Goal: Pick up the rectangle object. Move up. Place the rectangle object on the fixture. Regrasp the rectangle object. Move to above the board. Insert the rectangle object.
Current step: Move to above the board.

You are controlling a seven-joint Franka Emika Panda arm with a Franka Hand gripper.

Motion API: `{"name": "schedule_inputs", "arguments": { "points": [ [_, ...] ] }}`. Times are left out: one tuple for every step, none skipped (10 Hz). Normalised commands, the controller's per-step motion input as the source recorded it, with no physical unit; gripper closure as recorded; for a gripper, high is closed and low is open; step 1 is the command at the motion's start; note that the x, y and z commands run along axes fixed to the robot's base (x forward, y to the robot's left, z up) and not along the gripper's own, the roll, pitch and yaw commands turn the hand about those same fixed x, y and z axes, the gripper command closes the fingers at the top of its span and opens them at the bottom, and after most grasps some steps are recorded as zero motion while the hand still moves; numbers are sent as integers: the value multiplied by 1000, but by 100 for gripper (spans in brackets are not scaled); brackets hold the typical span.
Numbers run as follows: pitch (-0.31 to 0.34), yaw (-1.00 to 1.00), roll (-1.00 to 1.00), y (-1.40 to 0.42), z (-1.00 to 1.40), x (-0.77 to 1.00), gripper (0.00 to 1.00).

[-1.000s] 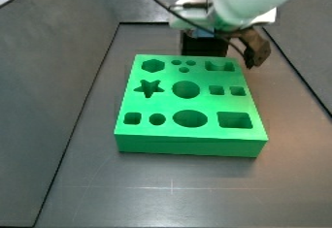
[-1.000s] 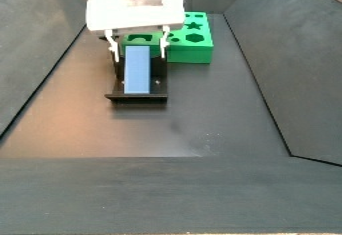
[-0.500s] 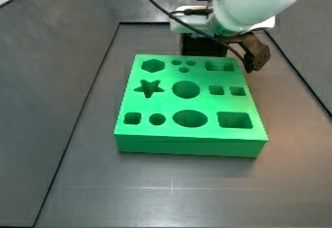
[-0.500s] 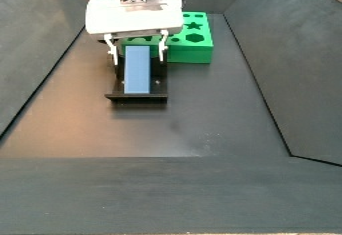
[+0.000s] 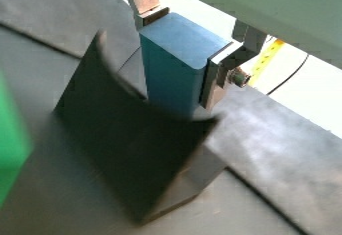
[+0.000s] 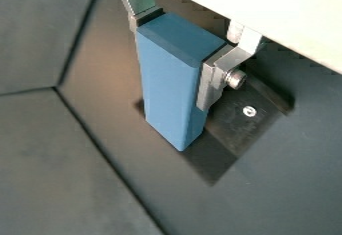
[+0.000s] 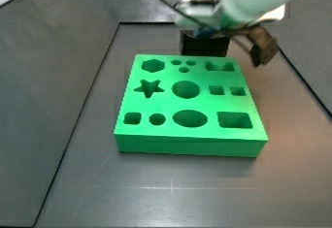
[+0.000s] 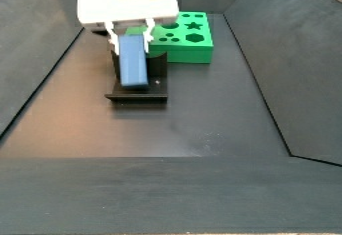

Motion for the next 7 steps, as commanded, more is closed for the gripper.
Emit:
{"name": "schedule_inputs", "arguments": {
  "points": [
    [172,107,-16,-88,1000,309,100],
    [153,133,-25,-85,1000,300,100],
    [133,144,-25,-84,1000,292,100],
    [115,151,-24,-82,1000,280,100],
    [86,149,-30,-78,1000,267,100],
    [73,142,-32,-77,1000,255,100],
    [63,131,-33,-73,1000,242,100]
  ]
}}
